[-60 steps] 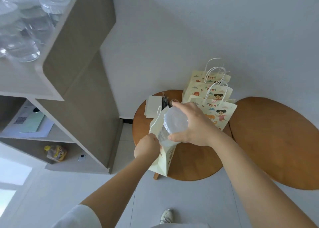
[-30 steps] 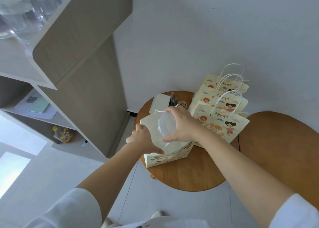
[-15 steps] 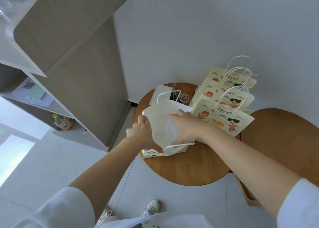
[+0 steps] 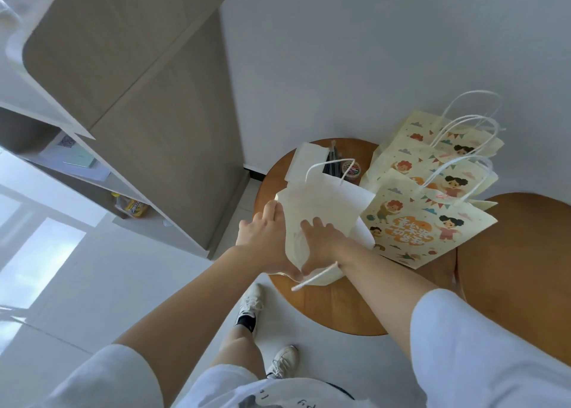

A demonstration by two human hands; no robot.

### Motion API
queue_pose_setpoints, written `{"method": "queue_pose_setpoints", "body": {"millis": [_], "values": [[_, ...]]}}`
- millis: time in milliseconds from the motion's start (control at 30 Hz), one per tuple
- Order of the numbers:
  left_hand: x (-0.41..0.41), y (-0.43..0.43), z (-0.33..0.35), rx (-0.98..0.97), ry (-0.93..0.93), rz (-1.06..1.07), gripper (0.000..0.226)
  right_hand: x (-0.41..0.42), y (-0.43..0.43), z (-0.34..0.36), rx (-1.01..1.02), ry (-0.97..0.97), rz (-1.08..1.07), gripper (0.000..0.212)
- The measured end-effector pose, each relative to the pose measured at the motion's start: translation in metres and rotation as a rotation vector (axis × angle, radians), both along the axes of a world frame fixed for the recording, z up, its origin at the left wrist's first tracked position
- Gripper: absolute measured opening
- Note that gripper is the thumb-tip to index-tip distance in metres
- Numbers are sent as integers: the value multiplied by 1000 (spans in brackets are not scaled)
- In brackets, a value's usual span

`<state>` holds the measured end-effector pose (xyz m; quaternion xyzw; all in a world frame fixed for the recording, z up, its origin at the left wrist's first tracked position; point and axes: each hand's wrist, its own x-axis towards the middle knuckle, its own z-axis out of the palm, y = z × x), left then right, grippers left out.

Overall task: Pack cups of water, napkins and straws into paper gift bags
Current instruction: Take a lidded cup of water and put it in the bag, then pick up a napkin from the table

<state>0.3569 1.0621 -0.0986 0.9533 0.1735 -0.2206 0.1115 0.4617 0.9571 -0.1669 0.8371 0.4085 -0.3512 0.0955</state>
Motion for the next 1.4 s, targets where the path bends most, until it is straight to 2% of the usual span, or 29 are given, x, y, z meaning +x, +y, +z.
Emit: {"method": "queue_pose_setpoints", "body": {"millis": [200,300,567,667,800,900,1033,1200,1300,1400], "values": [[8,13,-7,-10,-23,-67,130,13,16,-18,-74,-19,-22,101],[11,18,-7,-30,-21,-77,135,10,16,-27,-112,-56,-40,100],[9,17,-6,-111,-31,-26,139,7,9,-37,-58,-57,-124,106],[8,17,-5,-111,-8,-1,141,7,11,-21,-29,-18,-189,94],[8,17,-2,-165,-17,95,122,3,7,18,200,-62,-247,46],[13,22,0,-249,-79,204,87,1,-4,53,405,-128,-323,16],[26,33,5,-345,-277,394,43,9,-22,91,642,-241,-484,17],[55,50,11,-435,-438,602,24,43,-23,108,867,-264,-712,16],[87,63,0,-437,-433,581,22,80,-8,100,852,-241,-774,19],[124,76,-19,-444,-356,511,19,118,12,79,675,-162,-761,21]]}}
